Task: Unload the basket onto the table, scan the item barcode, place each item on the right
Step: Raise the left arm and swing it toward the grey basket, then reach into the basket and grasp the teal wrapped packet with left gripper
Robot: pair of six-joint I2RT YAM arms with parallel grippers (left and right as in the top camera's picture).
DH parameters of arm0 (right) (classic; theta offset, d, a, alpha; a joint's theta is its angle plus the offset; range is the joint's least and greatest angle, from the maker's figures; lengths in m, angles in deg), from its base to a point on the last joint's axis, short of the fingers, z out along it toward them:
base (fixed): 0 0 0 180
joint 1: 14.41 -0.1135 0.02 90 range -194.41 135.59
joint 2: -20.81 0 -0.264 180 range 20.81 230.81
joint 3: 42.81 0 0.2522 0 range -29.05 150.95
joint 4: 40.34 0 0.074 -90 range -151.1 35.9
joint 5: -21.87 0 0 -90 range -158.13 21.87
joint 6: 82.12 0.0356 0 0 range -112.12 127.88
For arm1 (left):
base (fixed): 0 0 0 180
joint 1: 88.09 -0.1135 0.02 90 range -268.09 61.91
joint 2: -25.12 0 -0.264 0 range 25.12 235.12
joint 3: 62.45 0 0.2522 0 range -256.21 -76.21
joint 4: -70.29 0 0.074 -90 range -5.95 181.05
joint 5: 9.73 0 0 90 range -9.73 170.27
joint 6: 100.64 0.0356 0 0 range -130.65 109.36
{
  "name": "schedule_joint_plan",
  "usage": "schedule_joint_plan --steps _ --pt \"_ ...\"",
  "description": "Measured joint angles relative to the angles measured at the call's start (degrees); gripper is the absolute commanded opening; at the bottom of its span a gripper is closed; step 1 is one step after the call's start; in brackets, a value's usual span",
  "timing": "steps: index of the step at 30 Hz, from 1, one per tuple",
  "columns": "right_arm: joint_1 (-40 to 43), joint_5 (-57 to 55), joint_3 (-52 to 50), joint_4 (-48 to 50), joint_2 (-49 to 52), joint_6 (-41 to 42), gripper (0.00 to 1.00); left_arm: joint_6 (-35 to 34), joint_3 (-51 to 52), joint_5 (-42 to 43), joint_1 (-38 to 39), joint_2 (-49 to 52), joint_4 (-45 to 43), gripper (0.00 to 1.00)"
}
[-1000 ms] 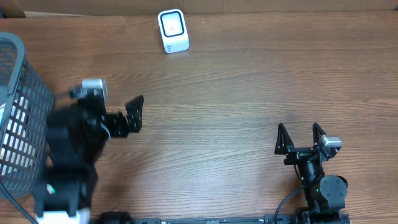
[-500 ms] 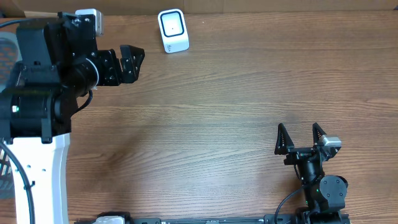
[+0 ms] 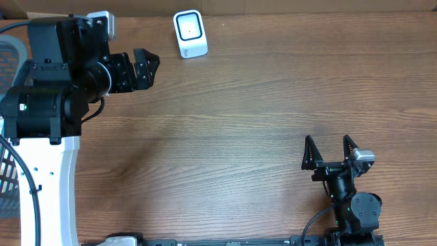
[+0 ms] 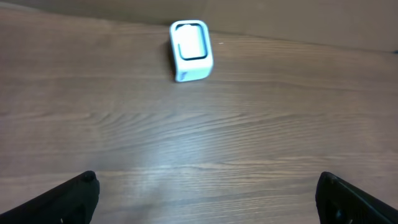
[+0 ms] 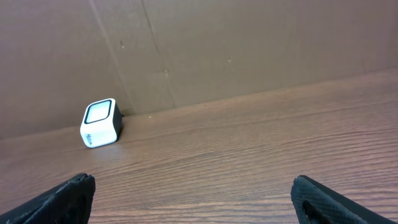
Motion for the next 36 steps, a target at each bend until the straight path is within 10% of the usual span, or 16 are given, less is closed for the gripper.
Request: schedule_joint_plan --steps 26,31,36 --pt "0.0 0.0 0.0 0.0 0.0 0.0 1.0 -11.5 -14.1 -13.3 -28.0 0.5 3.5 0.96" --pt "0.0 0.0 0.0 0.0 0.0 0.0 1.0 -12.9 -14.1 -19.8 -35.6 2.3 6.0 0.69" --pt "0.0 0.0 0.0 0.0 0.0 0.0 1.0 -16.9 -13.9 -28.3 -40.6 7.0 11.4 0.68"
